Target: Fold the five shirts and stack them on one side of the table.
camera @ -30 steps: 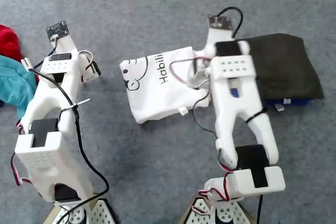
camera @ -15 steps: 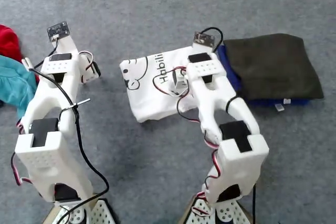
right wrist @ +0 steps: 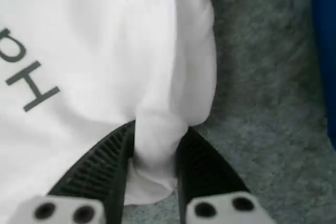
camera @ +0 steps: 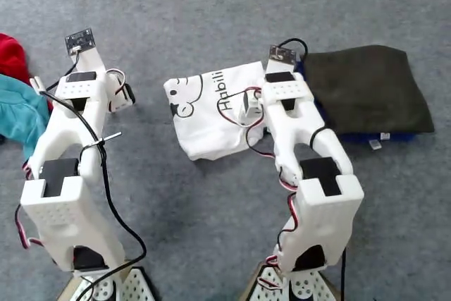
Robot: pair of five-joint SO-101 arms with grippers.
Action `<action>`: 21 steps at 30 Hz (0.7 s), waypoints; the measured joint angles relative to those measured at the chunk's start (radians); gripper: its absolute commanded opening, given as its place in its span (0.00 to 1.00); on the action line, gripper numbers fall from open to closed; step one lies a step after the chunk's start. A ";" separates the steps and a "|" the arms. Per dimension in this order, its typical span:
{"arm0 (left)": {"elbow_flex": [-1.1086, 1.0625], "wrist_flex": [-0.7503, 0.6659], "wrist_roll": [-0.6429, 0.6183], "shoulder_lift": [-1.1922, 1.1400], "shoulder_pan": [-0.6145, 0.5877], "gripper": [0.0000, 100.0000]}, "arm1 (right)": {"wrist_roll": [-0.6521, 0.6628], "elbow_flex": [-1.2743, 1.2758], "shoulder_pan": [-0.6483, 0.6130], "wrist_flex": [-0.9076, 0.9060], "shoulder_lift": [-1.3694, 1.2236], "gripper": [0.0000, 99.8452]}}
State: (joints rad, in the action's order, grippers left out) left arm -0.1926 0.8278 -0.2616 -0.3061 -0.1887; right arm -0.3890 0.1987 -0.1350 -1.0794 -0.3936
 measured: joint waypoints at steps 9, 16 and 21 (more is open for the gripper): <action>0.000 0.000 0.000 0.000 0.000 0.20 | 0.199 -0.302 0.025 -0.190 -0.054 0.01; 0.000 0.000 0.000 0.000 0.000 0.20 | 0.347 -0.651 0.166 -0.341 -0.055 0.01; 0.000 0.000 0.000 0.000 0.000 0.20 | 0.448 -0.789 0.292 -0.410 -0.055 0.01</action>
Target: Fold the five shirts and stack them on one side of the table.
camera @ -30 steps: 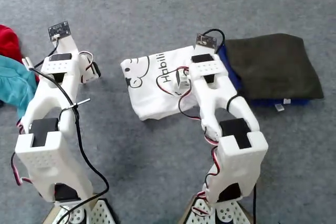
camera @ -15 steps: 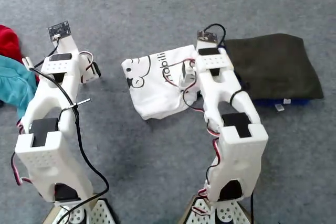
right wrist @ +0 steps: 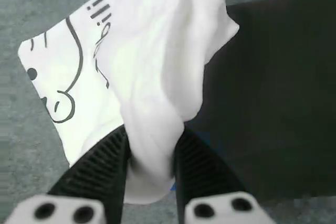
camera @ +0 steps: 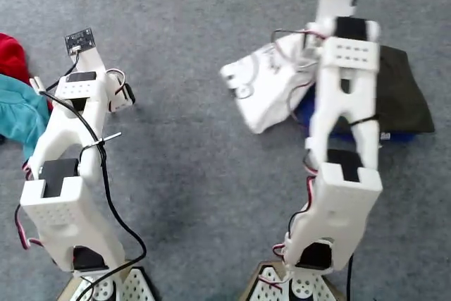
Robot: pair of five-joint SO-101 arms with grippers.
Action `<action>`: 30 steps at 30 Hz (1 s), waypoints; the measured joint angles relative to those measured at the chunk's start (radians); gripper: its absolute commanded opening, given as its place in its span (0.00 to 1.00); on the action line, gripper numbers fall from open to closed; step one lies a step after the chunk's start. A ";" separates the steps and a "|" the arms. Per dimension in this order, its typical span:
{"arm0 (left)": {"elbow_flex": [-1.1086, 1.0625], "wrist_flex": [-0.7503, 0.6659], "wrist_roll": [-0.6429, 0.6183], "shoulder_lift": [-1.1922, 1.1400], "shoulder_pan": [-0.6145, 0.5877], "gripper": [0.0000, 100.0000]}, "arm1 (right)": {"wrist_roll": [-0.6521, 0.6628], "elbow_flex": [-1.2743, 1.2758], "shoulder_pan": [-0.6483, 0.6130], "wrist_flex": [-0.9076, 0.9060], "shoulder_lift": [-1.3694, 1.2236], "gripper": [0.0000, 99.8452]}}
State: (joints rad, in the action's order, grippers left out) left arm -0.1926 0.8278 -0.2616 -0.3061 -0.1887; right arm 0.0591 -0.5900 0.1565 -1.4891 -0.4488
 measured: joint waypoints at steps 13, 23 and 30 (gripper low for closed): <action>0.000 0.000 0.000 0.000 0.000 0.20 | 0.169 -0.117 0.328 -0.003 0.000 0.01; 0.000 0.000 0.000 0.000 0.000 0.20 | 0.172 -0.117 0.445 0.029 -0.106 0.02; 0.000 0.000 0.000 0.000 0.000 0.20 | 0.173 -0.117 0.451 0.025 -0.144 0.37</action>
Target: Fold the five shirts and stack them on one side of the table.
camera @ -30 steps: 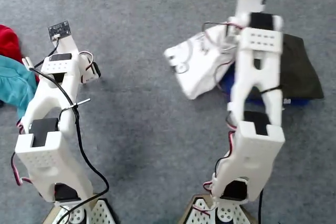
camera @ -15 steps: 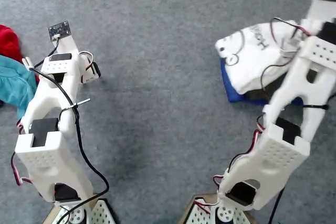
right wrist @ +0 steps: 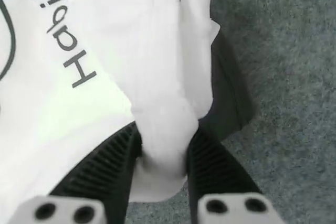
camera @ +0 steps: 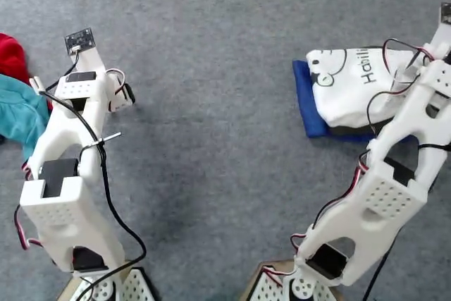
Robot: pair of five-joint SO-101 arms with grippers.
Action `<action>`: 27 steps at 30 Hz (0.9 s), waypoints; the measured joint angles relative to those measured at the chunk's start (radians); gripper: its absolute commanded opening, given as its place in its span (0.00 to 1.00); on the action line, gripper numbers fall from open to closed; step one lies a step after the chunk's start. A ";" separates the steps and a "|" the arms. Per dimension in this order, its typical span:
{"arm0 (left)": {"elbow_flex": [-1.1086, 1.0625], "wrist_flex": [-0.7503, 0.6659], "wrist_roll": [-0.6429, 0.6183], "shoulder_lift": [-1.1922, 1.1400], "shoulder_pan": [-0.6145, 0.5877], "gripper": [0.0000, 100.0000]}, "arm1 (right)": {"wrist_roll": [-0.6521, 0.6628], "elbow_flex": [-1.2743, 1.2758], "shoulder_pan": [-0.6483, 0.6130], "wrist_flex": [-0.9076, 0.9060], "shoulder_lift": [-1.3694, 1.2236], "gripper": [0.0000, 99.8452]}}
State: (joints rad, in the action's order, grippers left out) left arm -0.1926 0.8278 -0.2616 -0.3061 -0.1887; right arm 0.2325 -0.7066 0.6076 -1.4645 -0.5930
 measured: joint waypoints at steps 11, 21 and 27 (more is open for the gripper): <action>0.258 0.279 0.048 0.109 -0.173 0.20 | 0.025 -0.192 0.011 -0.222 0.017 0.41; 0.338 0.413 0.132 0.071 -0.525 0.35 | -0.060 -0.262 -0.094 -0.293 0.038 0.32; 0.253 0.287 0.144 -0.164 -0.539 0.25 | -0.089 -0.262 -0.192 -0.293 0.038 0.32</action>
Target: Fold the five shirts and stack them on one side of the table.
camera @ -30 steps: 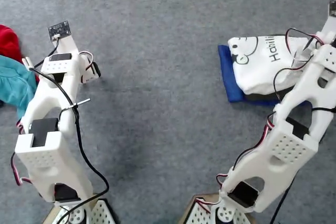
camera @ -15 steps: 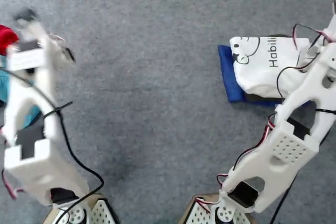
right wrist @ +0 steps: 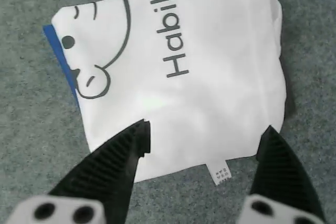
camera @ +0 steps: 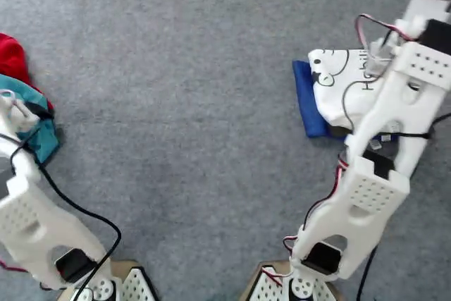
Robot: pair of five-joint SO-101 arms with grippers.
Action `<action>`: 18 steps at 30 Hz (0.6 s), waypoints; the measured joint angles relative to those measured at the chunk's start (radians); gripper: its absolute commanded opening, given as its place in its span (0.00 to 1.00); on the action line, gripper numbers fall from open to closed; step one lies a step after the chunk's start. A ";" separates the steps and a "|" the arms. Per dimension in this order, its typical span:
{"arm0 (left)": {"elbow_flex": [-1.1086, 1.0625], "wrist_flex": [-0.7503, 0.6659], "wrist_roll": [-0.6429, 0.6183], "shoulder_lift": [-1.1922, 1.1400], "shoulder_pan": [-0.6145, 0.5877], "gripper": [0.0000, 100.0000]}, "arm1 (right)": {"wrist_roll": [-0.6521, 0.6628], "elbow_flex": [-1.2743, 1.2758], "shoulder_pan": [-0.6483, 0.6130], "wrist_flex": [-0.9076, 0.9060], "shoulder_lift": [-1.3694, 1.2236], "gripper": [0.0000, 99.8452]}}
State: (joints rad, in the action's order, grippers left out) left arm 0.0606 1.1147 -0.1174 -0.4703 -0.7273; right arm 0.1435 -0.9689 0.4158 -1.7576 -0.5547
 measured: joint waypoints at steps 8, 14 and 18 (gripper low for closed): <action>0.107 0.187 0.040 -0.021 0.121 0.03 | 0.000 0.000 -0.011 -0.002 0.106 0.32; 0.155 0.410 0.041 0.141 0.325 0.03 | 0.000 0.000 -0.011 -0.003 0.210 0.32; 0.155 0.532 0.041 0.324 0.559 0.03 | -0.021 -0.002 -0.011 -0.003 0.241 0.32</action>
State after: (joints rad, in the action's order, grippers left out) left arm 0.2156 1.6471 -0.0760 -0.1465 -0.1688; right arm 0.1220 -0.9705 0.4051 -1.7607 -0.3138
